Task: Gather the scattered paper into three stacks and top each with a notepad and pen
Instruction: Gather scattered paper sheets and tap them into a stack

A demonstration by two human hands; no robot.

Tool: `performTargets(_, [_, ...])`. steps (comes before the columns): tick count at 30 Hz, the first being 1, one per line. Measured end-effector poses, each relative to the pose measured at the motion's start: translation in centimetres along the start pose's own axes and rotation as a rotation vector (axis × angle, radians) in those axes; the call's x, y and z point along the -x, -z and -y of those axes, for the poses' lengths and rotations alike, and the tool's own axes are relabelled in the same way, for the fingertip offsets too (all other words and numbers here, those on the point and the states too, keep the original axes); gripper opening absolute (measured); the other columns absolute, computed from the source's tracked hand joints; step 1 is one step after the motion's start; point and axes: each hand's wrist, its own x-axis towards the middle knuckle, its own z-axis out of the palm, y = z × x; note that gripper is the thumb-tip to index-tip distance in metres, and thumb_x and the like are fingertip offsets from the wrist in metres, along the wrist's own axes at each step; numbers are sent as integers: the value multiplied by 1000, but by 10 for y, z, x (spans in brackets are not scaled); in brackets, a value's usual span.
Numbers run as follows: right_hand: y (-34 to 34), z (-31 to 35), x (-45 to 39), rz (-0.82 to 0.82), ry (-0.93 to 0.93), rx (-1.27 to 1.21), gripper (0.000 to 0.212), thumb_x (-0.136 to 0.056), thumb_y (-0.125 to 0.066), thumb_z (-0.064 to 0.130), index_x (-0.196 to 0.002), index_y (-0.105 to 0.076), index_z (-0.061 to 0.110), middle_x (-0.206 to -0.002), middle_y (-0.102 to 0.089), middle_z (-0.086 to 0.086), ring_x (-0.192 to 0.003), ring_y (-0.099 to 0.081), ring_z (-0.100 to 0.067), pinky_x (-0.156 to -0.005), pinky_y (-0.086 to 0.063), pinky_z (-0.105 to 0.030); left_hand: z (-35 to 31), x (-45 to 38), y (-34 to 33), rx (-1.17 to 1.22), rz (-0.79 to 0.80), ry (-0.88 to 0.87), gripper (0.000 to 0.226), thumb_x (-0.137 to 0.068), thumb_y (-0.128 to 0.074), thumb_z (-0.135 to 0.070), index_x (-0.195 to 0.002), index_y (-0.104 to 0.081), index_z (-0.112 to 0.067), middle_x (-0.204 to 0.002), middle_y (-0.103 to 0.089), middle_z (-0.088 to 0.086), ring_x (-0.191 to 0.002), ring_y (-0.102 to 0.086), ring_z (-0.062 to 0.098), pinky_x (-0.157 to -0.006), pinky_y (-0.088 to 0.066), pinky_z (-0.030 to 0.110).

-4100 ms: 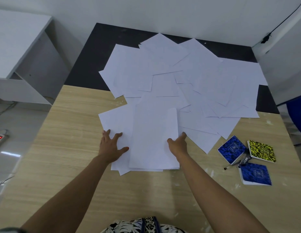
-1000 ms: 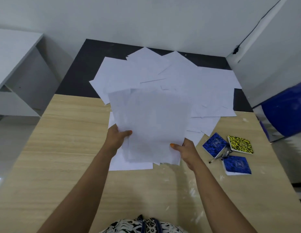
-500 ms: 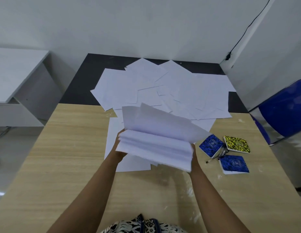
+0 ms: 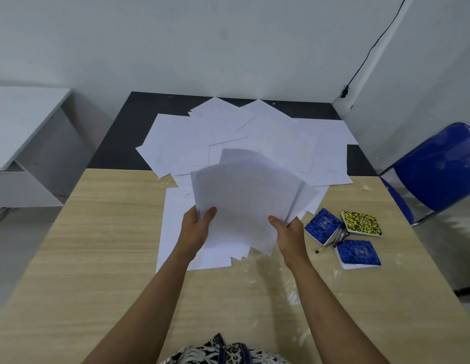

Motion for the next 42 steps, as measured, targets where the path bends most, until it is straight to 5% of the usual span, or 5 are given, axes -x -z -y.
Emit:
performTargets(11, [-7,11,2,78,142,-97,49,-74,-61,8,-121,-50,12,-105,-64,-4,-91,-64,-13,-73,-52,-22,1,-6,-4,-39,11,-94,45,-87,-67,-13,-129,-52,-15,-119,-63,2,-106,-61,19,-88,-53,36])
performTargets(27, [-11,-31,-4,67,-4,213,23,-96,-53,17,-118,-49,24,-108,-61,14,-101,-59,-7,-90,-43,-23,22,-13,-11,-91,-61,-58,36,-96,-56,-23,-130,-55,-10,-116,-63,0,-101,-61,15,-74,-49,15])
performTargets(33, [-11,-56,-17,47,-109,390,29,-96,-49,12,-125,-51,8,-116,-60,-8,-109,-57,-26,-91,-45,-31,47,-25,0,-257,54,256,42,-90,-64,-13,-128,-49,-5,-125,-59,13,-111,-59,30,-94,-49,40])
performTargets(37, [-10,-66,-20,38,-197,360,35,-94,-51,9,-128,-54,9,-125,-61,-5,-115,-57,-23,-102,-45,-39,57,-18,11,-322,234,451,38,-90,-65,-21,-122,-53,-5,-120,-60,9,-97,-61,22,-70,-52,28])
performTargets(42, [-13,-61,-24,187,-282,229,32,-94,-52,3,-123,-57,16,-111,-64,3,-95,-61,-10,-74,-47,-18,64,-10,24,56,213,565,28,-93,-62,-23,-119,-54,-16,-111,-66,-1,-97,-65,19,-87,-52,37])
